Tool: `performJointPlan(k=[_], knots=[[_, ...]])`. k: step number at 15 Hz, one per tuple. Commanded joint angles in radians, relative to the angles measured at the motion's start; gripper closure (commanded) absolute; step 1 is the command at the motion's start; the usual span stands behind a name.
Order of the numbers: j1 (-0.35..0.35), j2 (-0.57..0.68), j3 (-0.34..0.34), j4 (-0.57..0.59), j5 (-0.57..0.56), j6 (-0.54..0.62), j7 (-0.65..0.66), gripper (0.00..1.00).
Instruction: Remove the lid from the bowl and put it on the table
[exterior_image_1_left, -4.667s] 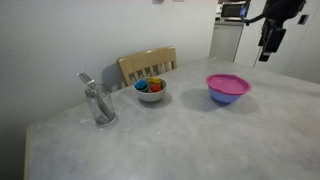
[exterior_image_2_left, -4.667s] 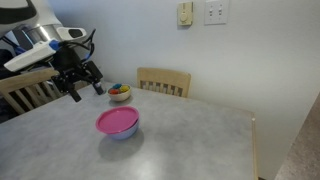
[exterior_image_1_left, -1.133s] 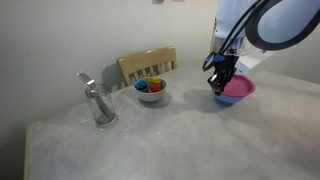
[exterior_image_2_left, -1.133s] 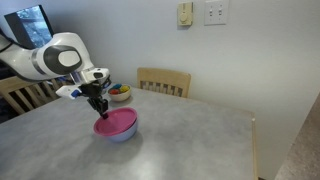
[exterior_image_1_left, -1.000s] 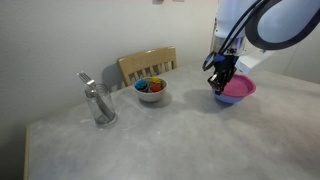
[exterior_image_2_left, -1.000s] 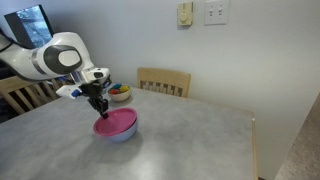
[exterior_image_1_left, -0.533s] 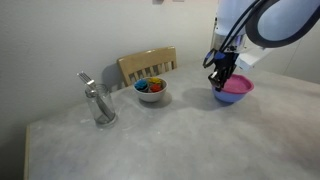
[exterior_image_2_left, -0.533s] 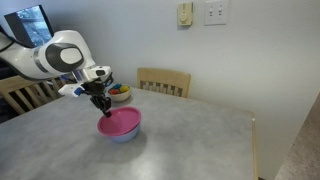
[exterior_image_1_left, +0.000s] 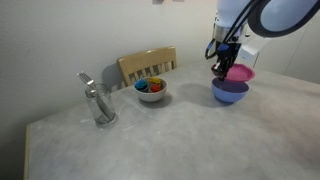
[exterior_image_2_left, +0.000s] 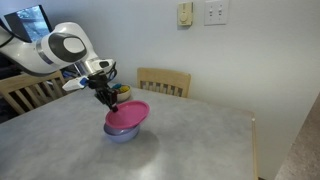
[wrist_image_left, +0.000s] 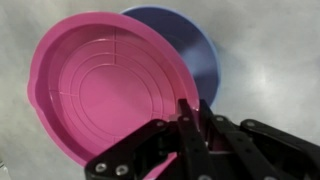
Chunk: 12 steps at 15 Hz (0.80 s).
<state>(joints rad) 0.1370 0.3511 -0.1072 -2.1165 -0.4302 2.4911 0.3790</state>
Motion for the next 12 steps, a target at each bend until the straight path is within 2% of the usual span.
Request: performJointPlan(k=[1,6,10,12], knots=[[0.001,-0.033,-0.031,0.011,-0.059,-0.057,-0.013,0.97],[-0.050,-0.052,-0.081,0.025,-0.160,-0.055,-0.104,0.97],[-0.136,-0.058,-0.116,0.032,-0.253,0.024,-0.243,0.97],[-0.188,-0.055,-0.123,0.035,-0.266,0.087,-0.315,0.97]])
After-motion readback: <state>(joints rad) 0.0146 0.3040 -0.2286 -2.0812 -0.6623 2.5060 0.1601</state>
